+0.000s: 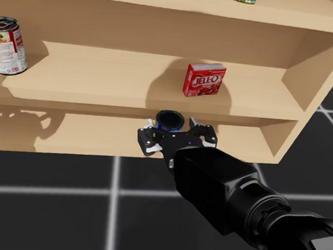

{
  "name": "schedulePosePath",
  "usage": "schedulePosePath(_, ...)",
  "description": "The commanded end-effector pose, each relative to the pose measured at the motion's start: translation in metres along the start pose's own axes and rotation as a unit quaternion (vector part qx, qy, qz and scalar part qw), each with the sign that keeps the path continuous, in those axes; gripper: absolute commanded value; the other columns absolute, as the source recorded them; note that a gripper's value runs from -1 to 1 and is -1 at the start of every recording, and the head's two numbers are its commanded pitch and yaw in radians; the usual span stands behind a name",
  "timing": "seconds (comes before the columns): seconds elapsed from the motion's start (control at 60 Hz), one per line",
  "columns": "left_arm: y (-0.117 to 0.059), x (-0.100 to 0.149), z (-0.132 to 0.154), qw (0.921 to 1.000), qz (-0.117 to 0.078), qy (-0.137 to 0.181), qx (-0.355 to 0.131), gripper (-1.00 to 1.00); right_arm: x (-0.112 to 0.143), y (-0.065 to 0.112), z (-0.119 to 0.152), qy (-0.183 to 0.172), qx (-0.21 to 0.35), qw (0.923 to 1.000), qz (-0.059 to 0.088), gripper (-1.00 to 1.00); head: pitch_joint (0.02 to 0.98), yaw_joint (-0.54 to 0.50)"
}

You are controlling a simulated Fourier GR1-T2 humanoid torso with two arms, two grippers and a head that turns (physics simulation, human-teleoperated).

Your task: Retrieve the tuna can from the shelves.

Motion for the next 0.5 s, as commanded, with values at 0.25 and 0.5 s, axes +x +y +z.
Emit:
schedulePosePath(0.25,-0.0006,-0.0003,0.0002,1.0,-0.001,0.0,0.0,-1.0,-0.0078,0.0009,-0.0252,-0.002,-0.001,1.0,-0.008,-1.0,0.739,-0.17)
schedulePosePath(0.5,-0.0011,-0.0004,0.0002,1.0,-0.002,0.001,0.0,-1.0,-0.0105,0.0047,-0.025,-0.009,0.023,0.9997,-0.008,0.05,0.739,-0.16)
